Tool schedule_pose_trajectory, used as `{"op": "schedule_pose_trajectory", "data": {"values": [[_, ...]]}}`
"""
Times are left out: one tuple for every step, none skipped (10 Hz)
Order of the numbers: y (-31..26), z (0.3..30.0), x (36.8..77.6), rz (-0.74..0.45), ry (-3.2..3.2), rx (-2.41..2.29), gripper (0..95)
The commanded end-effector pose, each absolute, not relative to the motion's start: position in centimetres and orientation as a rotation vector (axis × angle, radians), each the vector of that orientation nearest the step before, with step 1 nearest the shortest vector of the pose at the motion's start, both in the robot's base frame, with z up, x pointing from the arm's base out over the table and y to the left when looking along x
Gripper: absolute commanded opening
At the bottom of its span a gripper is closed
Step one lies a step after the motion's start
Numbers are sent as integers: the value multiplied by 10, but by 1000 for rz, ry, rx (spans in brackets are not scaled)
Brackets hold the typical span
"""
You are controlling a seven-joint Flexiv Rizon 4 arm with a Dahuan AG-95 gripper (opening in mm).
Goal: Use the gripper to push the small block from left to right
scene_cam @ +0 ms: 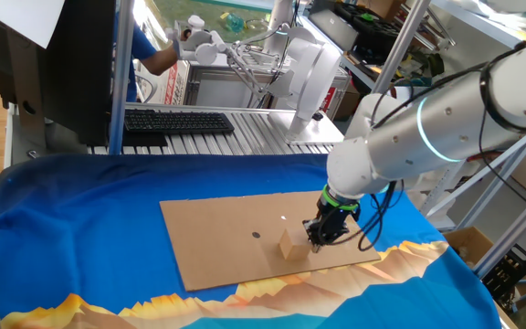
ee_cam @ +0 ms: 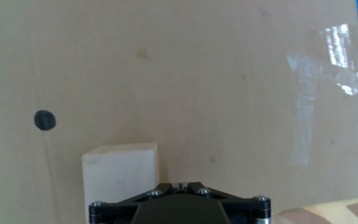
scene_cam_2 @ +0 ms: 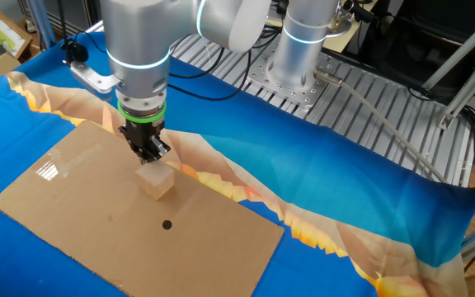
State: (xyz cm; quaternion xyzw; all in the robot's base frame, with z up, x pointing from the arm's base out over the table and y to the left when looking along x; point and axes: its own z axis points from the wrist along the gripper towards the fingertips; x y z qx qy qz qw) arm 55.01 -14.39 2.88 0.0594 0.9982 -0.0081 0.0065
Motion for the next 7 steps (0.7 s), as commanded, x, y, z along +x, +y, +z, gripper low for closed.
{"op": "schedule_pose_trajectory", "data": {"values": [[-144,28,550,-24,3117,182,0],[-144,28,550,-17,3118,183,0],[-144,29,551,-18,3115,183,0],[-144,28,551,-12,3117,182,0],[-143,27,552,-8,3117,187,0],[-143,27,553,-11,3118,188,0],[-144,29,555,-10,3127,186,0]]}}
